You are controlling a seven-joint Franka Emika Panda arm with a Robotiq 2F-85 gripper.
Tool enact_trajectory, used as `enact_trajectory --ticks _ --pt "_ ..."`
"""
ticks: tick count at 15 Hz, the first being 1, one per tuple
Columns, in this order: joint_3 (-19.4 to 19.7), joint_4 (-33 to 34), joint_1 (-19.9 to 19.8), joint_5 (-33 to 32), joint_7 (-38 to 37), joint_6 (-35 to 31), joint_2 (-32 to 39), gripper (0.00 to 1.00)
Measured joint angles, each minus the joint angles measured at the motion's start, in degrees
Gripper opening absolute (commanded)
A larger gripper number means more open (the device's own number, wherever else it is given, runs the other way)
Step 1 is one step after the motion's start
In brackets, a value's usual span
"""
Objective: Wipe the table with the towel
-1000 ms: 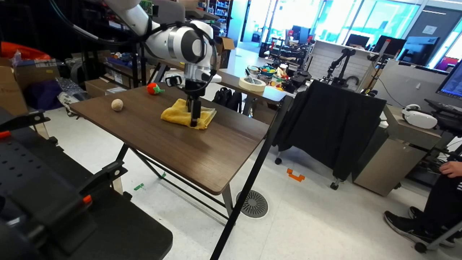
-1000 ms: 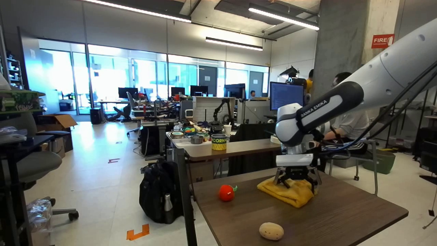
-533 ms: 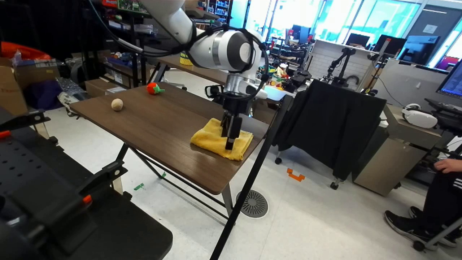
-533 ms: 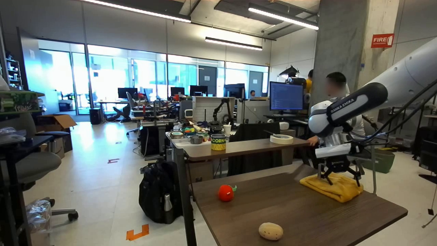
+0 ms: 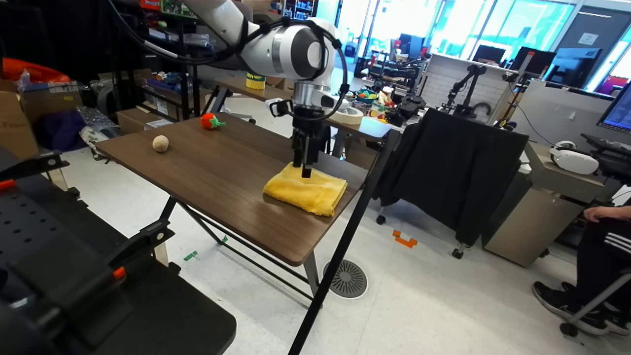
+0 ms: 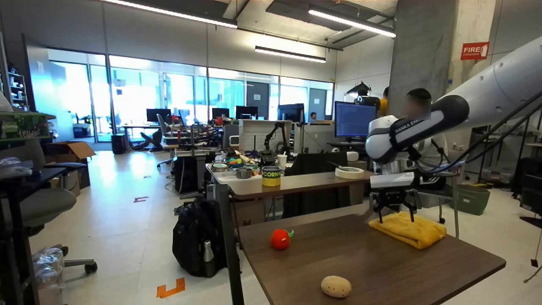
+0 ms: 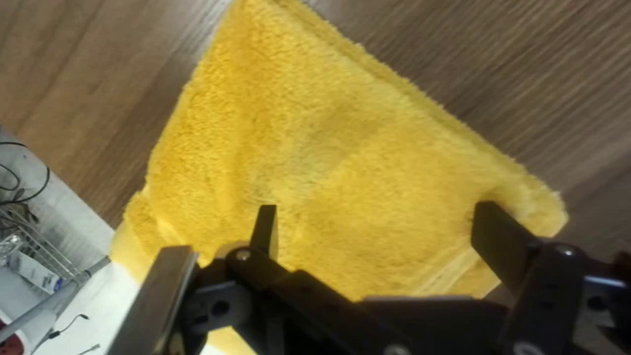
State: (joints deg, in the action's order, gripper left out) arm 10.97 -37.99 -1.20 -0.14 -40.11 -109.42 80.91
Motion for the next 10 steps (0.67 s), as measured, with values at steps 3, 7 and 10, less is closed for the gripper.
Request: enact_trajectory --ticks 3,7,10 --pt "0.0 -0.3 1.5 0.0 0.0 -3.1 1.1 1.0" --pt "0.0 -2.3 -0.5 0.3 -0.1 -5.5 2.5 1.0" --pt "-0.9 -2.9 -2.2 1.9 0.2 -7.3 2.2 1.0"
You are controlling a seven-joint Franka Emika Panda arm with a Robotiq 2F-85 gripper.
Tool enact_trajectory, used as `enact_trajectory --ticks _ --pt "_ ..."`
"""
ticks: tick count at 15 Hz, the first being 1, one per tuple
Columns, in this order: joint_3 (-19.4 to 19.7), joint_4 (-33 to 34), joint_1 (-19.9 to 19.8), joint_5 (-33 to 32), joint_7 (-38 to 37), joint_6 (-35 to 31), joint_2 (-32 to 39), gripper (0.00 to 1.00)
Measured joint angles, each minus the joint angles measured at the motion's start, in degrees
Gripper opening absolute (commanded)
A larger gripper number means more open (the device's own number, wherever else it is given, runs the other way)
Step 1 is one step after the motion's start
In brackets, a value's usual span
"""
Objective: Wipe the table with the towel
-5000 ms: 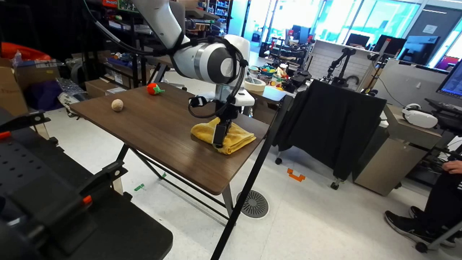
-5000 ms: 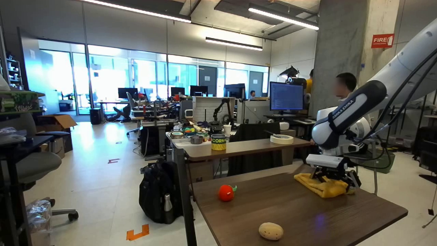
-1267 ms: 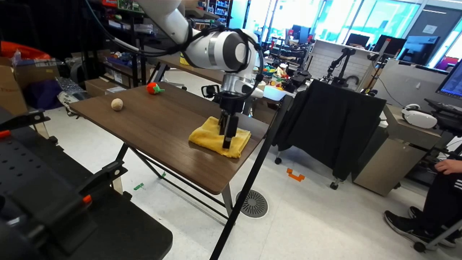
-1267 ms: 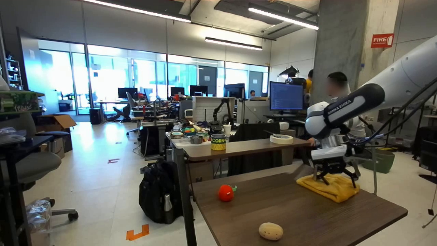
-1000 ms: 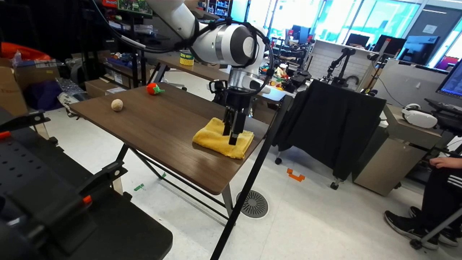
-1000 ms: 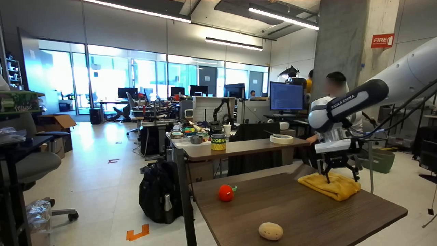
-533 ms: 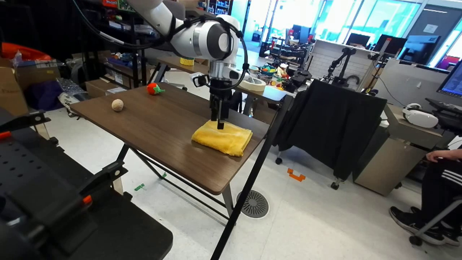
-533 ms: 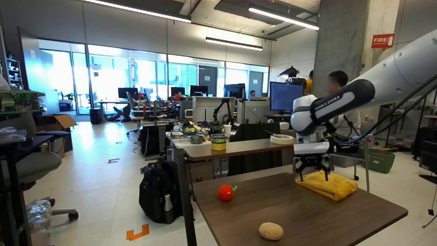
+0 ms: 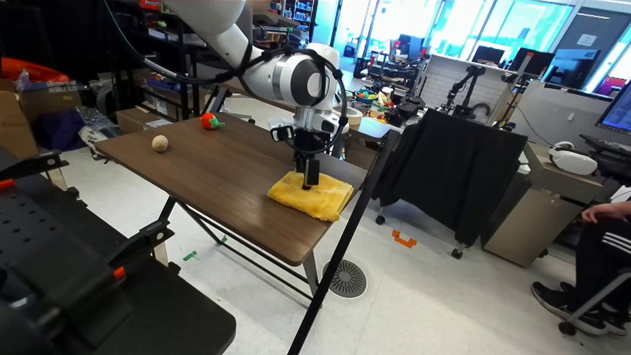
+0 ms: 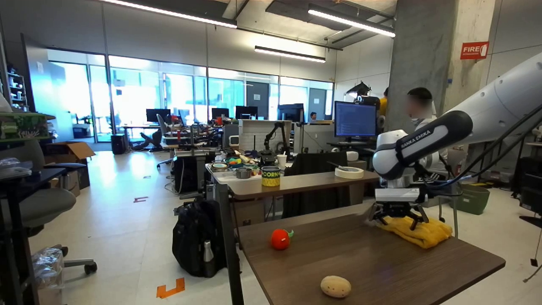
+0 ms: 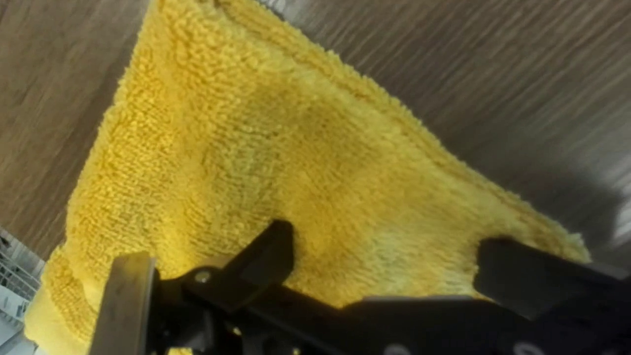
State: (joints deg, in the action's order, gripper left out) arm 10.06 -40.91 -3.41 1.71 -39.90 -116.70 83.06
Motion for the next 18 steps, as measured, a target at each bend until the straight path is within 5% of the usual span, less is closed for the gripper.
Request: enact_trajectory --ticks 9,14,18 --pt "-12.5 -15.7 5.8 1.1 10.7 -21.1 -8.0 1.0" --pt "-22.0 -29.1 7.3 1.1 17.8 -23.0 -14.1 1.0" --pt "-23.6 -38.7 7.5 3.4 19.7 -23.9 -18.9 1.0"
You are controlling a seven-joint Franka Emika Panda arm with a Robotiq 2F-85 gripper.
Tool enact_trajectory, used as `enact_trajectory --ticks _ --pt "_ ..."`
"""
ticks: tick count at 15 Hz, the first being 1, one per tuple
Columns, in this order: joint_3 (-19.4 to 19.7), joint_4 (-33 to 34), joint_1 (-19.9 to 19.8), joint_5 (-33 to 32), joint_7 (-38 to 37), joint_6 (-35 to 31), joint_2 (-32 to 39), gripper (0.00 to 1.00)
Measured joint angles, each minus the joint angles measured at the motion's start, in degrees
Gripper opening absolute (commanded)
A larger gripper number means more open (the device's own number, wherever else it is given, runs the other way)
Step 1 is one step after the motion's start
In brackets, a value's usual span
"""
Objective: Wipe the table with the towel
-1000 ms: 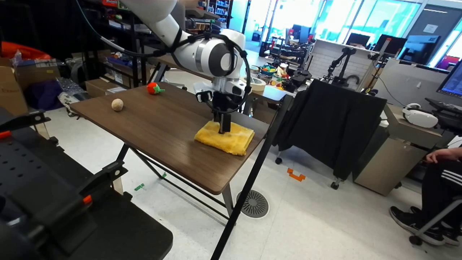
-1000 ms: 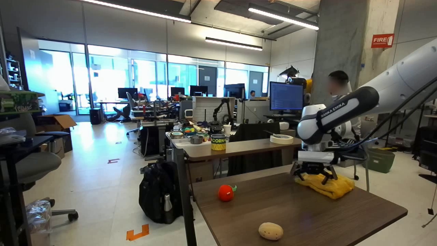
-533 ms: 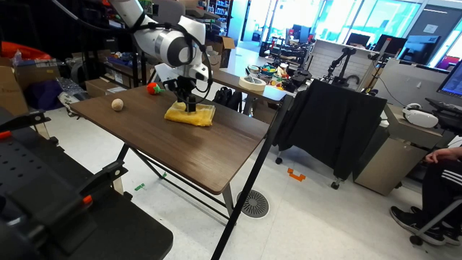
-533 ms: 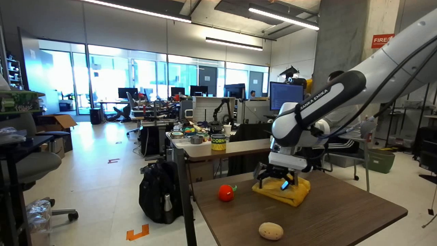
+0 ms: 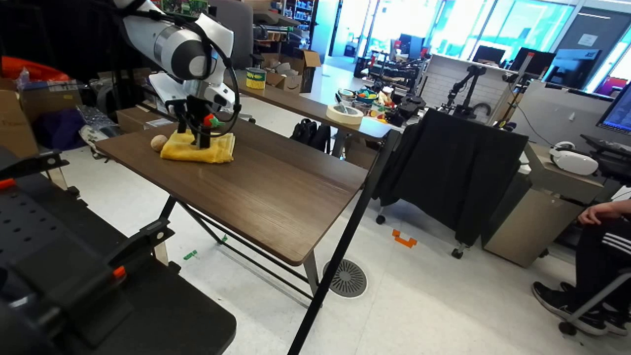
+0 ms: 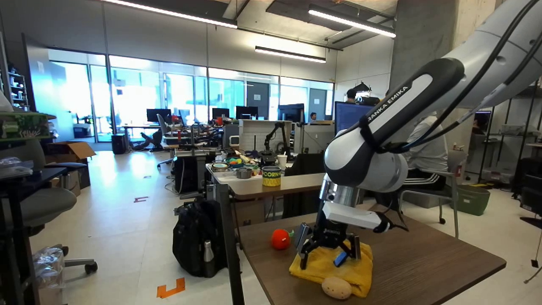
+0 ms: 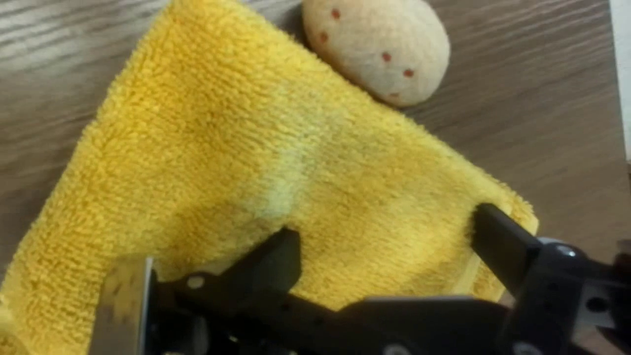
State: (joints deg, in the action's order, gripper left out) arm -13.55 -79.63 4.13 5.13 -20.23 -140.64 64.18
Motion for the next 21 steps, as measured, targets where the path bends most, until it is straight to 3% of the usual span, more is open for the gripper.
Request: enact_trajectory --ticks 3,8,12,15,21 --pt "3.8 -3.3 -0.1 2.4 0.4 -2.3 -2.3 1.0" --pt "14.6 -5.3 -2.0 3.3 -1.0 -8.1 -4.1 1.0" --pt "21.4 -6.3 -3.1 3.3 -3.8 -8.8 -4.1 1.0" --pt "21.5 -9.4 -2.5 2.8 -2.6 -8.8 -4.3 1.0" --pt "17.5 -21.7 2.2 0.1 3.8 -9.7 -10.2 1.0"
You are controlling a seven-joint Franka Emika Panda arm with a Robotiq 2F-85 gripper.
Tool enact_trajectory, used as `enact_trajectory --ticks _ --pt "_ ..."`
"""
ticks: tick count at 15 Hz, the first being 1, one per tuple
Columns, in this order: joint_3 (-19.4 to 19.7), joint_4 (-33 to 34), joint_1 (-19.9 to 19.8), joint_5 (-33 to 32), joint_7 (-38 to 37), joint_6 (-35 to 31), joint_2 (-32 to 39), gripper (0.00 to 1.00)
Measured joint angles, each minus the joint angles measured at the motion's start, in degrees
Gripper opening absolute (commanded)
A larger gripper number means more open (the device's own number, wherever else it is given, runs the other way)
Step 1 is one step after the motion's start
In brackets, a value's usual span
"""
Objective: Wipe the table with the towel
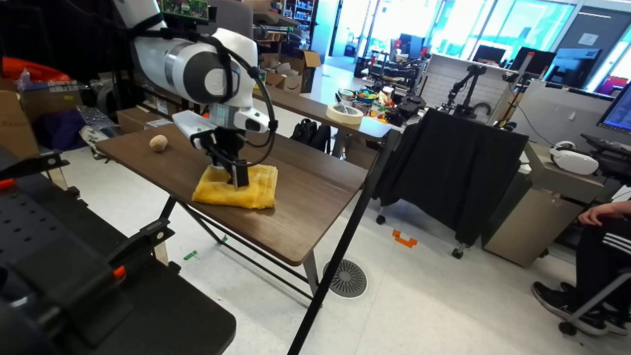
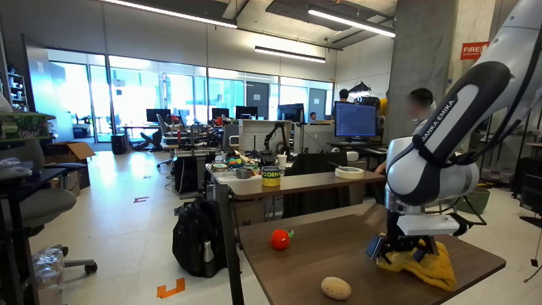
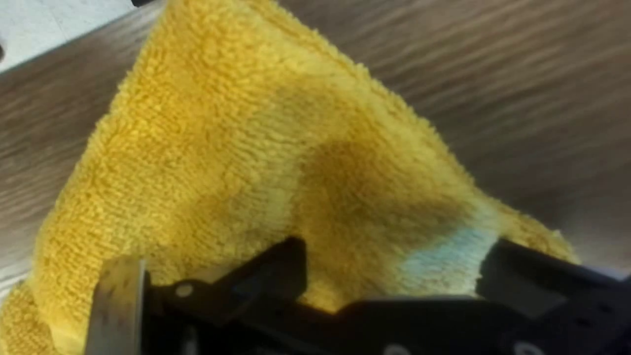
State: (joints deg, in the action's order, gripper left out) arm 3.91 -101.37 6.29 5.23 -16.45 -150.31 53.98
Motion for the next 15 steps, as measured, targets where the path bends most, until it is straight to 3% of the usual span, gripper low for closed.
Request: enact_trajectory --ticks 4,11,15 --pt "1.5 -2.9 2.5 -1.7 -0.8 -0.1 -1.4 1.0" --pt "13.5 -1.3 2.6 -3.4 -6.9 -6.6 1.1 1.0" --pt "14.2 -0.4 2.6 -3.4 -8.3 -6.8 2.0 1.0"
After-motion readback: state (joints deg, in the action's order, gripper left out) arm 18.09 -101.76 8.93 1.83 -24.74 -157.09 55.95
